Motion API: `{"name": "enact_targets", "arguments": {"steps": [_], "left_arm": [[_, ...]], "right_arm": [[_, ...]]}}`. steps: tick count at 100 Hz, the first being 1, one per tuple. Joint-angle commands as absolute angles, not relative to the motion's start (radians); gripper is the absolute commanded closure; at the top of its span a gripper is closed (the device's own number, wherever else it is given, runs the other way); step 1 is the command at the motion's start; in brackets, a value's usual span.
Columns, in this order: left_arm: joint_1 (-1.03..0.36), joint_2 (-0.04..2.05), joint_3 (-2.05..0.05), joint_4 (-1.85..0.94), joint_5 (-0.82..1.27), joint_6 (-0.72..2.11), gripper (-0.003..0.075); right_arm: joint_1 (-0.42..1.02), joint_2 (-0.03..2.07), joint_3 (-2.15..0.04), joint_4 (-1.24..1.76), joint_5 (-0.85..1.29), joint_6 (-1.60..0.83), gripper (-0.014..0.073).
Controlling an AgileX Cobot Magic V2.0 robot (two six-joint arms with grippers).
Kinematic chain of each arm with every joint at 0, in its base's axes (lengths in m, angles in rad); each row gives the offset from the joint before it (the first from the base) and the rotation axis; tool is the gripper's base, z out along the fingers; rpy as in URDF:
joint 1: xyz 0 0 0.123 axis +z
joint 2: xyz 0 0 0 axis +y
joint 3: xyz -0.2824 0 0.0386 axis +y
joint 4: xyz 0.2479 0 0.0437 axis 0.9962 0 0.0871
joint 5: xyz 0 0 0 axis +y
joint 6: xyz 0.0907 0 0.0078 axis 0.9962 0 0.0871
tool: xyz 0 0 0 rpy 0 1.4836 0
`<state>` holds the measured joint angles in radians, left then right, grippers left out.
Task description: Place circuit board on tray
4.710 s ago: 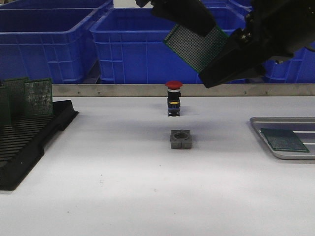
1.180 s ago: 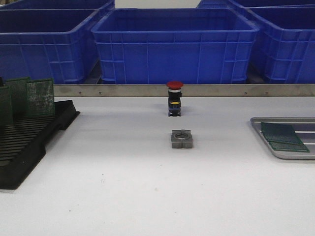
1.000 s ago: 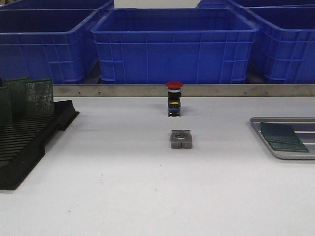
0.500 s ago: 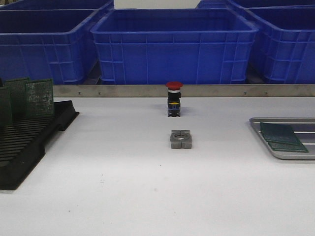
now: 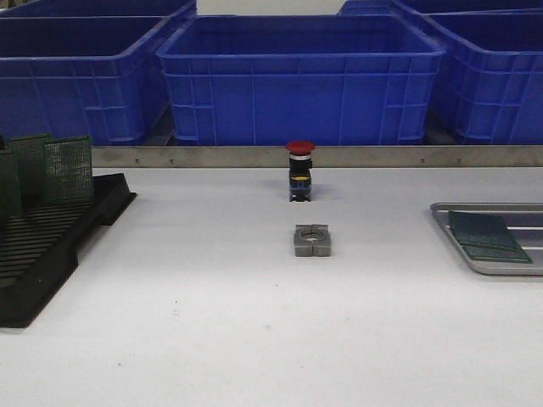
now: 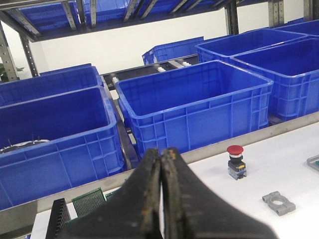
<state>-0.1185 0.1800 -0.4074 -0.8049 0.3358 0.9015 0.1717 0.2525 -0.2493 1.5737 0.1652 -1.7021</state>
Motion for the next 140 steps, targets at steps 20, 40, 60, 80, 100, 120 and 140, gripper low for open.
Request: {"name": "enact_targets", "arguments": {"steps": [20, 40, 60, 80, 100, 120, 140], "left_arm": [[-0.124, 0.191, -0.430, -0.834, 0.275, 0.894, 0.0741], [-0.124, 0.191, -0.430, -0.834, 0.275, 0.894, 0.0741], [-0.124, 0.191, -0.429, -0.821, 0.272, 0.894, 0.0741], [-0.122, 0.189, -0.347, -0.443, 0.091, 0.543, 0.0741], [-0.101, 0.132, -0.180, 0.011, 0.033, -0.047, 0.0741], [-0.053, -0.033, 0.013, 0.000, 0.033, -0.051, 0.0741], [-0.054, -0.036, 0.050, -0.011, 0.105, -0.044, 0.0741]], "right_arm": [[0.173, 0.259, -0.275, 1.597, 0.182, -1.710, 0.0706], [0.173, 0.259, -0.275, 1.597, 0.182, -1.710, 0.0706], [0.173, 0.259, -0.275, 1.597, 0.182, -1.710, 0.0706], [0.173, 0.259, -0.275, 1.597, 0.193, -1.710, 0.0706], [0.173, 0.259, -0.275, 1.597, 0.208, -1.710, 0.0706], [0.173, 0.259, -0.275, 1.597, 0.208, -1.710, 0.0706], [0.173, 0.261, -0.274, 1.597, 0.223, -1.710, 0.0706]]}}
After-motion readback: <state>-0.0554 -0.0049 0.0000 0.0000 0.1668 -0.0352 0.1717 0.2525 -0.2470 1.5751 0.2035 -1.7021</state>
